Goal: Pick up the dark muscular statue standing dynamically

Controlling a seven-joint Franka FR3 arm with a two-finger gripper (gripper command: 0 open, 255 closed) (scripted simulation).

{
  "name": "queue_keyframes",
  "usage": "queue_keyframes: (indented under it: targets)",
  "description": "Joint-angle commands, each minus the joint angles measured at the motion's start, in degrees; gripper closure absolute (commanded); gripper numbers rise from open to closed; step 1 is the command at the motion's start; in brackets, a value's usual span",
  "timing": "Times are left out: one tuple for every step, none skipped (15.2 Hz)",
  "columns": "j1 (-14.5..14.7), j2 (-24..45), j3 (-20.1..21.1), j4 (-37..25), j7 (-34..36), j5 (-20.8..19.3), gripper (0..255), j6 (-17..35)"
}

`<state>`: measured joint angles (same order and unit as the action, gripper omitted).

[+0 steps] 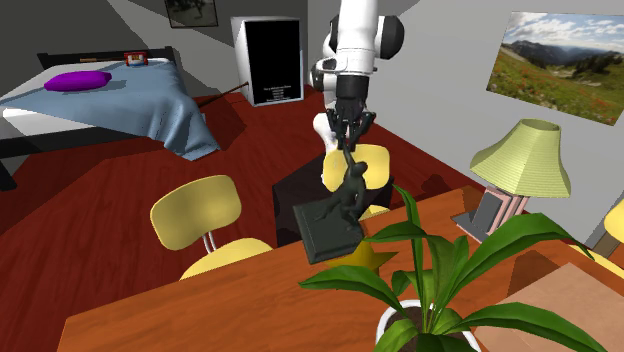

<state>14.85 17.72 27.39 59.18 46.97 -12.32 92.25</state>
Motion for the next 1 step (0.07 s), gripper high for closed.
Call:
queue_keyframes:
  targets:
    - [0.3,0.4,0.0,-1.3,0.0,-0.2,255,-0.8]
